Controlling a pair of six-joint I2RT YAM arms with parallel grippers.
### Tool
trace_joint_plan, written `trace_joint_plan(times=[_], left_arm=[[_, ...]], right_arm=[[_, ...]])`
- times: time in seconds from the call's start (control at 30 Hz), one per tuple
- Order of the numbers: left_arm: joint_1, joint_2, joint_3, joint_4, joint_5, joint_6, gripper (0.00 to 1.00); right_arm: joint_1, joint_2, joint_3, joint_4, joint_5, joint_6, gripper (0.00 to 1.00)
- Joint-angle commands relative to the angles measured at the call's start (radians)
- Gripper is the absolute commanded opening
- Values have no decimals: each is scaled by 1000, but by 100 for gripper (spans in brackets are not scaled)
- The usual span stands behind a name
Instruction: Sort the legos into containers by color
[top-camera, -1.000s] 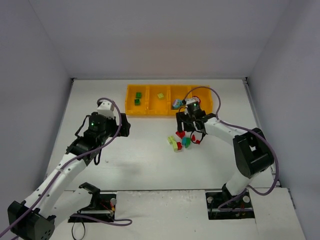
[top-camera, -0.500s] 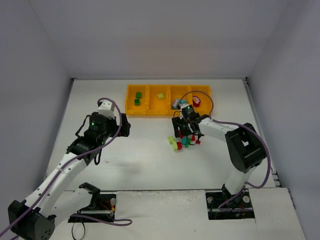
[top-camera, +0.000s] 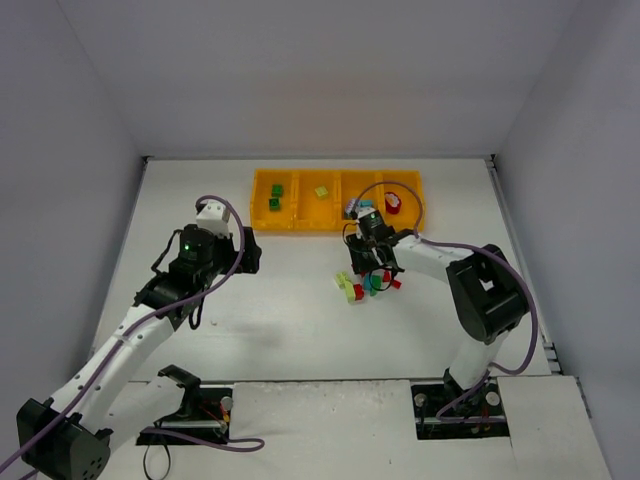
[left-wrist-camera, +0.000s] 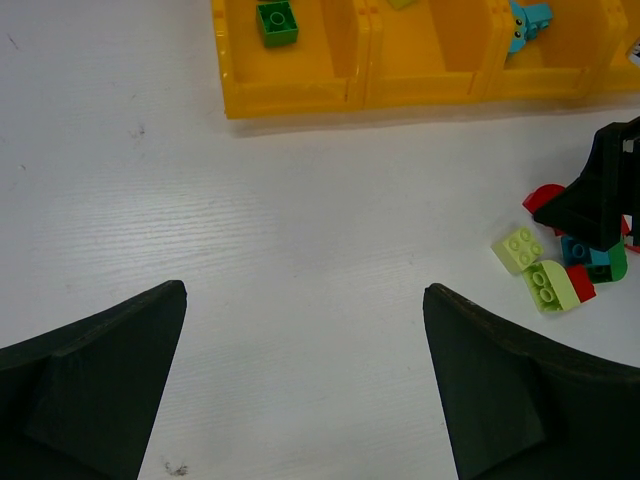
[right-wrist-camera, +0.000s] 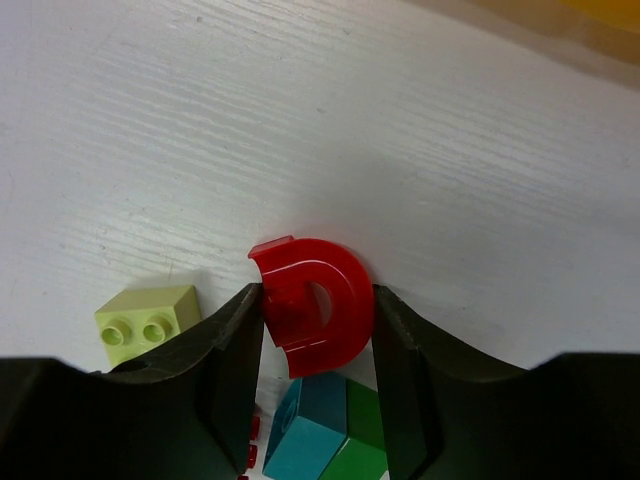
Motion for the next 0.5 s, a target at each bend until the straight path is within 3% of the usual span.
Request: trace_joint_plan(times=[0.0,0.3,0.47], left_arm=[[8,3,51,41,-11,1,97],[7,5,51,41,-4,-1,97],[8,0,52,41,-1,-1,97]], right_arm=[[8,-50,64,9,35,-13,2],[-2,-185,185,32,131,-53,0],[-95,-178,265,35,167,-43,0]])
